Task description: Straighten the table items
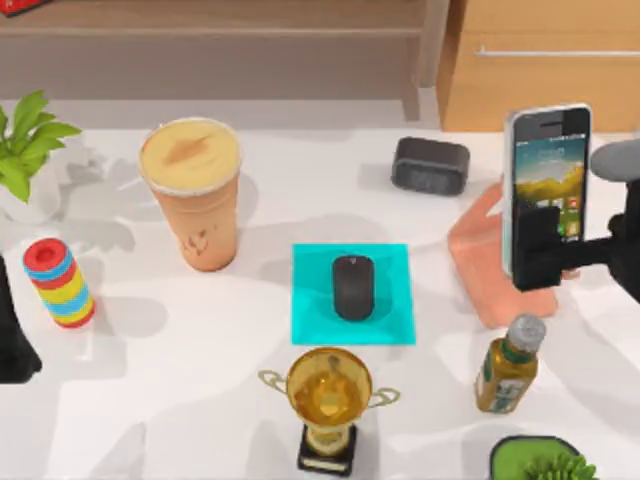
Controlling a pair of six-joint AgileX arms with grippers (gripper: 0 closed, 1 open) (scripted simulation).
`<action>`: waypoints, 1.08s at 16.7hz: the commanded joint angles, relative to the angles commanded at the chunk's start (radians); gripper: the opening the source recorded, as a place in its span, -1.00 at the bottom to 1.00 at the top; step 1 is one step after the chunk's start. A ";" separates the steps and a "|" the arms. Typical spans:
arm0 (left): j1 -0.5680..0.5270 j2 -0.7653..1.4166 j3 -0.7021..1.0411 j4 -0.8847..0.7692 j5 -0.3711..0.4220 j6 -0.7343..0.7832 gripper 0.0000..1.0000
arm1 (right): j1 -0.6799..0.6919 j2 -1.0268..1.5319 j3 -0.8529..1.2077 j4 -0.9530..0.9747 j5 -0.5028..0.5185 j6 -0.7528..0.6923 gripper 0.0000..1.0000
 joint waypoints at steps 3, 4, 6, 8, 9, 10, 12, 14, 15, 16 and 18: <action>0.000 0.000 0.000 0.000 0.000 0.000 1.00 | -0.067 -0.141 -0.058 -0.020 -0.034 -0.017 1.00; 0.000 0.000 0.000 0.000 0.000 0.000 1.00 | -0.094 -0.197 -0.083 -0.029 -0.050 -0.024 1.00; 0.000 0.000 0.000 0.000 0.000 0.000 1.00 | -0.154 -0.318 -0.140 -0.049 -0.085 -0.041 1.00; 0.000 0.000 0.000 0.000 0.000 0.000 1.00 | -0.220 -0.455 -0.203 -0.072 -0.125 -0.060 1.00; 0.000 0.000 0.000 0.000 0.000 0.000 1.00 | -0.254 -0.532 -0.236 -0.084 -0.145 -0.070 1.00; 0.000 0.000 0.000 0.000 0.000 0.000 1.00 | -0.289 -0.613 -0.269 -0.096 -0.166 -0.080 1.00; 0.000 0.000 0.000 0.000 0.000 0.000 1.00 | -0.358 -0.775 -0.334 -0.120 -0.207 -0.100 1.00; 0.000 0.000 0.000 0.000 0.000 0.000 1.00 | -0.422 -0.914 -0.393 -0.140 -0.243 -0.118 1.00; 0.000 0.000 0.000 0.000 0.000 0.000 1.00 | -0.450 -0.969 -0.419 -0.149 -0.259 -0.126 1.00; 0.000 0.000 0.000 0.000 0.000 0.000 1.00 | -0.475 -1.013 -0.441 -0.157 -0.273 -0.133 1.00; 0.000 0.000 0.000 0.000 0.000 0.000 1.00 | -0.511 -1.070 -0.472 -0.167 -0.292 -0.143 1.00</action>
